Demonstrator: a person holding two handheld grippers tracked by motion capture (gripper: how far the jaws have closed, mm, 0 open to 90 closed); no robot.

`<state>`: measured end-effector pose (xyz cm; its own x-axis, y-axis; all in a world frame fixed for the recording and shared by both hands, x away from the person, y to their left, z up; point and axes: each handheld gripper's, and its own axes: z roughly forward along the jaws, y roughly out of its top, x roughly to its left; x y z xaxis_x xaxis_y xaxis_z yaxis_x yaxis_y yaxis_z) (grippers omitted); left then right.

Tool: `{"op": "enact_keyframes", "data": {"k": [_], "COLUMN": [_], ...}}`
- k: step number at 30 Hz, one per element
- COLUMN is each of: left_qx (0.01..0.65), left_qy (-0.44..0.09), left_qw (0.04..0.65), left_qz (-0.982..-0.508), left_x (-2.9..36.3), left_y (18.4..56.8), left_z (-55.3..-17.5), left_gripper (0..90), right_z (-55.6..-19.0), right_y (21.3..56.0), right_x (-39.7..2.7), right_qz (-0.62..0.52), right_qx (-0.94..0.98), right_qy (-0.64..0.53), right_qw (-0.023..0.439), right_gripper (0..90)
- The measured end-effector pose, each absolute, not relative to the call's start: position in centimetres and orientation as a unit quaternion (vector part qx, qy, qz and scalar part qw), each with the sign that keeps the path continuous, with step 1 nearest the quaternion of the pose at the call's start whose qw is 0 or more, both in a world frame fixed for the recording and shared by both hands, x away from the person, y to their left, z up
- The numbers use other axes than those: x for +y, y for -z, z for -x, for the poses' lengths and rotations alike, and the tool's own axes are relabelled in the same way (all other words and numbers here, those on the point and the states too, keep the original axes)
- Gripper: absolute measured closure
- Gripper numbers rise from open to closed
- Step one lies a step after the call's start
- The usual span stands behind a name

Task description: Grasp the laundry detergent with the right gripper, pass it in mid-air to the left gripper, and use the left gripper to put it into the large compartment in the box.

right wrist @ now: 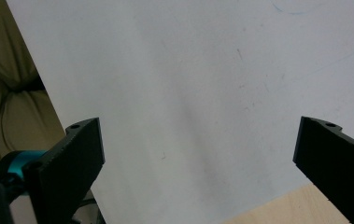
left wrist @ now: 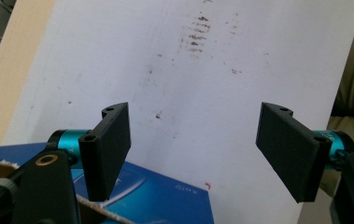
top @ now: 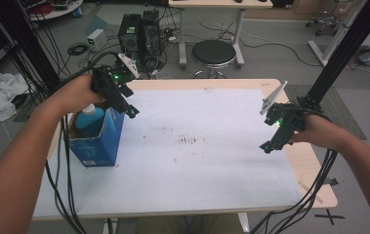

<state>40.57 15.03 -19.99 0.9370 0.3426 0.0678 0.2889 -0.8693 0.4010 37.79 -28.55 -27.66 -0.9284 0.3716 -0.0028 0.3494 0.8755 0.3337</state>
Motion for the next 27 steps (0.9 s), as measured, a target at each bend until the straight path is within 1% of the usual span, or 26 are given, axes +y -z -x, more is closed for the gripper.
{"op": "enact_keyframes", "data": {"k": [5, 10, 11, 12, 15, 17, 18, 19, 27], "left_qx": [0.136, 0.128, 0.129, 0.130, 0.118, 0.111, 0.114, 0.118, 0.117], "left_qy": [-0.057, -0.049, -0.048, -0.051, -0.051, -0.057, -0.059, -0.062, -0.062], "left_qw": [0.191, 0.188, 0.187, 0.187, 0.187, 0.177, 0.174, 0.174, 0.168], "left_qz": [-0.970, -0.973, -0.973, -0.972, -0.974, -0.976, -0.976, -0.976, -0.977], "left_x": [13.2, 12.0, 11.7, 11.5, 10.9, 10.5, 10.3, 10.1, 9.8], "left_y": [20.9, 21.5, 21.7, 21.8, 22.2, 22.4, 22.5, 22.7, 23.0], "left_z": [-40.8, -41.1, -41.2, -41.2, -41.3, -41.4, -41.4, -41.5, -41.9], "left_gripper": [26.6, 26.5, 20.6, 10.5, 10.3, 10.0, 6.0, 4.0, 4.0], "right_z": [-37.8, -37.8, -37.8, -37.8, -37.8, -37.7, -37.7, -37.8, -37.7], "right_y": [27.6, 27.6, 27.6, 27.6, 27.7, 27.7, 27.7, 27.7, 27.6], "right_x": [-28.3, -28.0, -28.0, -27.9, -27.8, -27.8, -27.8, -27.8, -28.0], "right_qz": [-0.184, -0.183, -0.182, -0.182, -0.181, -0.182, -0.181, -0.180, -0.185], "right_qx": [0.968, 0.968, 0.968, 0.968, 0.968, 0.968, 0.968, 0.968, 0.967], "right_qy": [-0.168, -0.169, -0.169, -0.169, -0.171, -0.172, -0.172, -0.172, -0.174], "right_qw": [0.033, 0.032, 0.032, 0.032, 0.032, 0.033, 0.033, 0.033, 0.035], "right_gripper": [1.0, 1.0, 1.0, 1.0, 0.9, 0.9, 1.0, 1.0, 1.0]}}
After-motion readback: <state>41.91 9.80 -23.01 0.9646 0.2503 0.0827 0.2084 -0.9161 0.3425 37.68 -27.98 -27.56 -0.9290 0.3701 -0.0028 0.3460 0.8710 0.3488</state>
